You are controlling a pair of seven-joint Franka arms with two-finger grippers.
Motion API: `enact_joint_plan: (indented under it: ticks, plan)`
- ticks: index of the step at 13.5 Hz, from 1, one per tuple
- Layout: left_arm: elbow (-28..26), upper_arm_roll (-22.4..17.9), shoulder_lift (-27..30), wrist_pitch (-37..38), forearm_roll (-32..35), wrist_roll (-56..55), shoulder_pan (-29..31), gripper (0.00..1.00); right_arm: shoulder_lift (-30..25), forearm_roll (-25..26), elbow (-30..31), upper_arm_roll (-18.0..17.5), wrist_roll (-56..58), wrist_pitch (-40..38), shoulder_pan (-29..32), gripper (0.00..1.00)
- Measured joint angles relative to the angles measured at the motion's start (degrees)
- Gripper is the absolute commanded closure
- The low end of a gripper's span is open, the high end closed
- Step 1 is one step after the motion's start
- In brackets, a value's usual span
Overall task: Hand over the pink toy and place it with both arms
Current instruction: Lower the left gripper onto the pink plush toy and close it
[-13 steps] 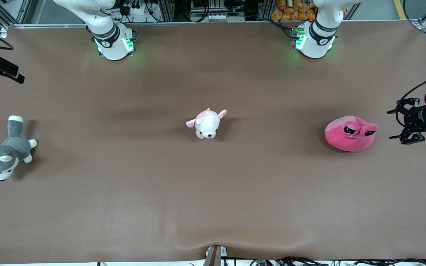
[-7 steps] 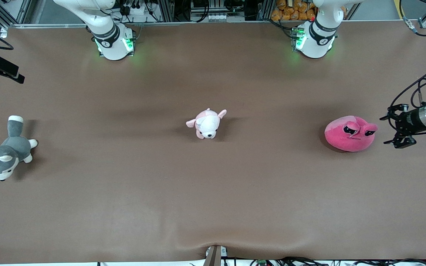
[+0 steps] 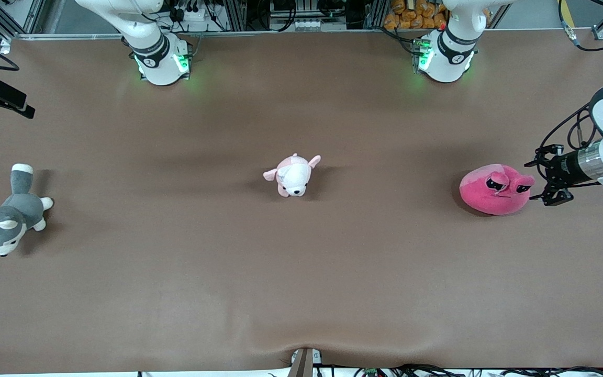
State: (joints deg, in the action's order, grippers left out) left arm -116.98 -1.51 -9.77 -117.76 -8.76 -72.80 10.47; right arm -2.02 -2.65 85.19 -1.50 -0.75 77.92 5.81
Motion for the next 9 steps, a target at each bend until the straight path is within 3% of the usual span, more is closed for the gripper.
enact_joint_plan:
  ticks: [7, 9]
  plan:
    - [-1.97, 0.19, -0.02, -1.58, -1.33, -0.31, 0.14, 0.0, 0.01, 0.0, 0.0, 0.0, 0.0, 0.0, 0.0, 0.0]
    - [-1.99, 0.19, -0.02, -1.59, -1.34, -0.33, 0.15, 0.1, 0.01, 0.0, 0.0, 0.0, 0.0, 0.0, 0.0, 0.0]
